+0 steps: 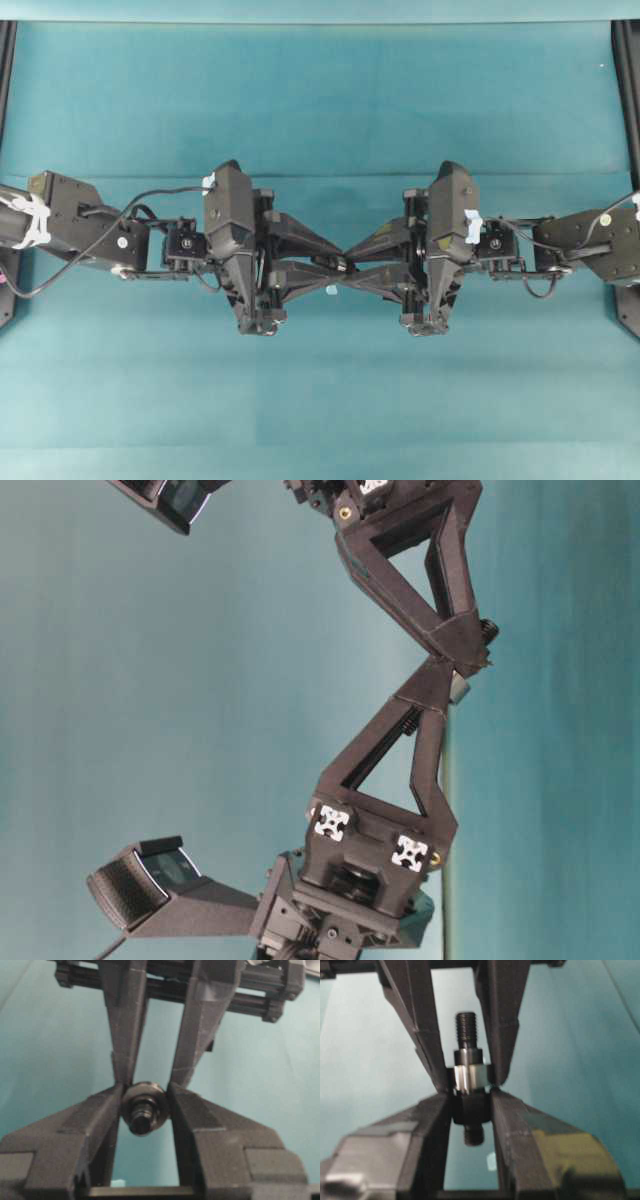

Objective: Insert the washer onto the shaft with both hands.
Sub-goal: 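Push the washer down the shaft to its hex shoulder, then open the left gripper and pull it back from the shaft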

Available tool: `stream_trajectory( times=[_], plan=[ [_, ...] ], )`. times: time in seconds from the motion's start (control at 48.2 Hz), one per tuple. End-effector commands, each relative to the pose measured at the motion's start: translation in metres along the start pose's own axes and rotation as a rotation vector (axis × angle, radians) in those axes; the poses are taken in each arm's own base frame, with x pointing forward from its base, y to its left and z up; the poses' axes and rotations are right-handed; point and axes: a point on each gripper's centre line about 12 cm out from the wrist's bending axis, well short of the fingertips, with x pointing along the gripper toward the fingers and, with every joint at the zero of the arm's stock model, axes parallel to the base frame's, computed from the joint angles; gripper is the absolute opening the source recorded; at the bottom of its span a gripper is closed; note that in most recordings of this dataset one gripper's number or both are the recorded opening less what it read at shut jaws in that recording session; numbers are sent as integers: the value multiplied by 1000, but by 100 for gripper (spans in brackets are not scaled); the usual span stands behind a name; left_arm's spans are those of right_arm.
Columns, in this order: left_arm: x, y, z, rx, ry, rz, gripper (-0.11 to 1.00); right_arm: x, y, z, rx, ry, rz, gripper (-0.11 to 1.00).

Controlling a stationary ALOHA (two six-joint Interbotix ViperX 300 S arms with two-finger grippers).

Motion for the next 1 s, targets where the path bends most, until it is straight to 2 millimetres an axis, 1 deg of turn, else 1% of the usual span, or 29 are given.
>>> stream_trajectory(
  times=[0.0,0.27,0.54,0.747,0.913,0.976],
  plan=[
    [1,-2,7,6,-23,-7,36,2,-1,16,8,-52,-2,0],
    [1,-2,8,5,-24,-7,36,2,-1,12,6,-21,-6,0],
    [2,-1,9,-9,-27,-4,36,1,3,3,-9,45,0,0],
    [2,4,11,-56,-33,5,36,2,4,3,-10,49,2,0],
    [3,4,14,-62,-39,4,36,2,4,4,-10,46,3,0],
    [3,3,15,-64,-44,3,43,2,5,4,-11,46,4,0]
  ],
)
